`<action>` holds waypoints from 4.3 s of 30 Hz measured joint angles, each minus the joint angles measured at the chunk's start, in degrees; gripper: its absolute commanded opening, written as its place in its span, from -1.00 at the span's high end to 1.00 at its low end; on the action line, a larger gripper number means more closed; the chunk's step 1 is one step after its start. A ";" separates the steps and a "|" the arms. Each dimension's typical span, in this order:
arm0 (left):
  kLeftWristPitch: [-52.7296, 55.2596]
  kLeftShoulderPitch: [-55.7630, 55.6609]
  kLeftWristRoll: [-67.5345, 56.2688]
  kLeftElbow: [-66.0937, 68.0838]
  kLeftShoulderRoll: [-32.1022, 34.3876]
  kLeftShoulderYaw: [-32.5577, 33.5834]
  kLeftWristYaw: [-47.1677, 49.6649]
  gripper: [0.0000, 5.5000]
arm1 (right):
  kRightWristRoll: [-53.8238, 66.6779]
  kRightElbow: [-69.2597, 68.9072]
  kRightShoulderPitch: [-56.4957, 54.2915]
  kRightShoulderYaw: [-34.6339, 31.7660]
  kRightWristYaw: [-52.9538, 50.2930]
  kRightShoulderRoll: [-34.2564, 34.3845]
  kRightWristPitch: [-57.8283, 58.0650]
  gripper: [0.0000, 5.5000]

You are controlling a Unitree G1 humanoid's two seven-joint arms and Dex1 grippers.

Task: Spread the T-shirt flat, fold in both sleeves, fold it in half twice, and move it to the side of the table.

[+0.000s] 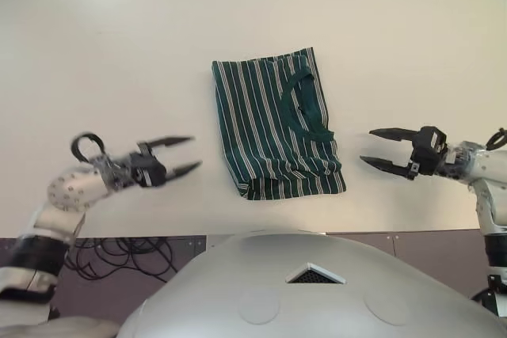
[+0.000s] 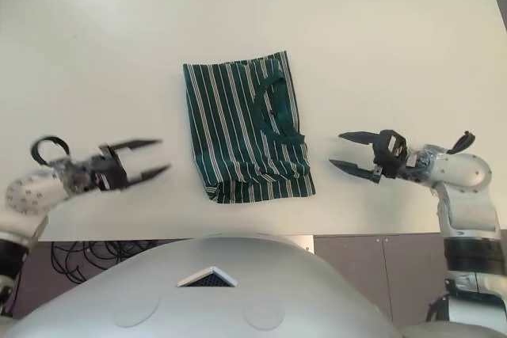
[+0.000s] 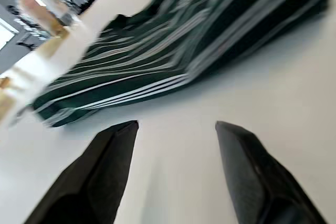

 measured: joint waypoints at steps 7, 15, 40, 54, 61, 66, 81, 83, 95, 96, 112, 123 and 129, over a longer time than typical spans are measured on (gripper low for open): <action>-2.81 -1.35 10.06 -3.06 -4.41 -2.22 2.67 -0.28 | -9.12 3.75 1.98 2.81 -3.21 -2.05 -26.14 -0.40; -5.37 -7.48 17.08 -0.32 -10.38 -5.61 7.58 -0.28 | -15.72 7.40 -1.24 9.43 -13.08 -1.78 -41.95 -0.40; -7.07 -12.86 14.61 3.06 -9.09 -10.81 7.01 0.86 | -17.76 12.09 -12.31 27.22 -16.98 -1.96 -44.21 0.97; 27.36 -4.09 -30.17 -18.26 6.82 -13.45 -20.87 0.97 | 26.75 -14.85 -2.17 26.06 6.38 -15.55 4.57 0.98; 38.95 2.21 -37.65 -25.00 8.06 -7.17 -26.45 0.97 | 32.66 -23.25 2.30 18.71 9.00 -15.45 15.44 0.98; 47.15 3.28 -42.66 -28.36 5.08 -1.49 -25.00 0.97 | 34.11 -23.70 1.27 15.05 5.42 -10.36 19.56 0.98; 68.21 -11.73 -38.14 -14.13 -10.95 6.74 -8.80 0.97 | 22.81 -7.43 -15.73 14.18 -13.98 7.76 33.60 0.98; 69.65 -12.27 -36.28 -13.36 -12.38 7.00 -7.24 0.84 | 22.06 -6.45 -17.36 13.93 -15.63 9.48 34.86 0.98; 76.93 -18.13 -34.74 0.75 -18.18 15.12 -6.32 0.34 | 20.94 -1.35 -23.04 9.70 -23.05 17.49 43.41 0.36; 77.17 -19.51 -34.29 3.55 -19.04 15.94 -5.26 0.34 | 21.43 0.10 -24.02 8.41 -24.99 19.20 44.52 0.36; 65.16 -6.57 -36.83 -8.72 -21.15 21.21 -35.77 0.34 | 18.52 -10.35 -15.64 3.48 -6.92 20.33 22.80 0.36; 43.64 -6.93 -9.71 -6.12 -25.78 7.79 -24.31 0.34 | 1.37 -3.01 -10.42 14.96 0.93 16.28 4.81 0.36; 45.34 -8.87 -9.29 -6.52 -26.91 5.72 -20.79 0.34 | -3.71 3.42 -13.34 17.31 -3.20 16.54 0.55 0.36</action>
